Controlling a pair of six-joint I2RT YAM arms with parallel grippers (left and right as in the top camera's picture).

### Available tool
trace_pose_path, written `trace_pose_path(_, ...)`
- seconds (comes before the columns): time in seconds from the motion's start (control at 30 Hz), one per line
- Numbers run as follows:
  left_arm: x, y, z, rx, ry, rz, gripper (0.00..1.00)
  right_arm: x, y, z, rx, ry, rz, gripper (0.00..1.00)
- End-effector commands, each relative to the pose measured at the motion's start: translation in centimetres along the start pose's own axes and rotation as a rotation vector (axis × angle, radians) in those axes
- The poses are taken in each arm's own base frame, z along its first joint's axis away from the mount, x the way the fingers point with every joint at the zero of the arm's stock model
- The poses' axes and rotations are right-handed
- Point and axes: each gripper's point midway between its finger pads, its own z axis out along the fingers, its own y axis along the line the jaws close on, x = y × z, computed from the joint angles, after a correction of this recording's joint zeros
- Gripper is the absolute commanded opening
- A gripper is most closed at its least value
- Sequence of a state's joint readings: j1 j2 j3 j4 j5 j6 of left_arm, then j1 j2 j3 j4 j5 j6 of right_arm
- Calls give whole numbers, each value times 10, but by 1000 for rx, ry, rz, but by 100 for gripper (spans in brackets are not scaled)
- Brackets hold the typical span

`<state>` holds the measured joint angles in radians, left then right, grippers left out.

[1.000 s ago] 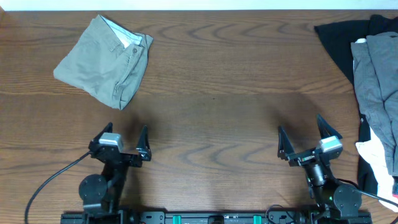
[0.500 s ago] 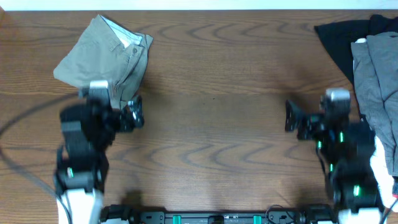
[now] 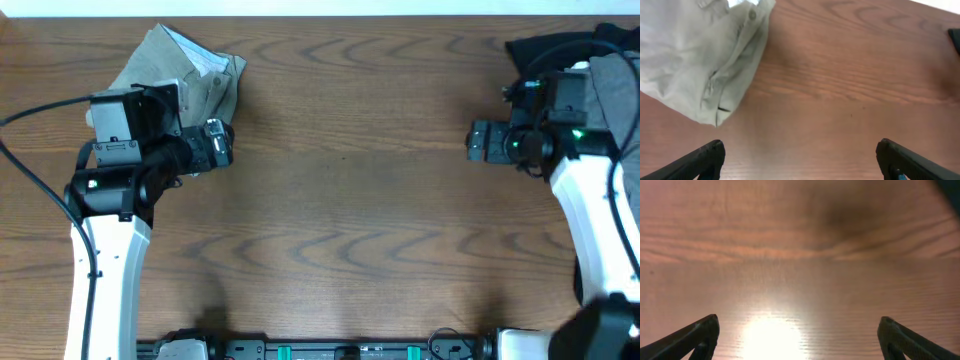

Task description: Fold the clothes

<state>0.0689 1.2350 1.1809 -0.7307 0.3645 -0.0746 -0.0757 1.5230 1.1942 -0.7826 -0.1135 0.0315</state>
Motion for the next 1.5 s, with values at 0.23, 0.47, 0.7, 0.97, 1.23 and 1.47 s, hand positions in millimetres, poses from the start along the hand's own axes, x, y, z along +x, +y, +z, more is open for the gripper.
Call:
trace_pose_path(0.23, -11, -9, -8, 27, -37, 13, 98, 17, -141, -31, 329, 3, 417, 99)
trace_pose_path(0.47, -11, -9, -7, 28, -38, 10, 98, 55, -212, -57, 477, 26, 622, 97)
trace_pose_path(0.7, -12, -9, -7, 28, -39, 10, 98, 94, -261, -85, 646, 83, 695, 92)
trace_pose_path(0.97, -14, -9, -7, 29, -50, 14, 98, 132, -294, -110, 826, 140, 815, 85)
trace_pose_path(1.23, -17, -9, -8, 28, -60, 18, 98, 145, -305, -83, 799, 213, 834, 87)
trace_pose_path(1.47, -17, -9, -8, 28, -60, 18, 98, 162, -310, -48, 768, 327, 833, 87)
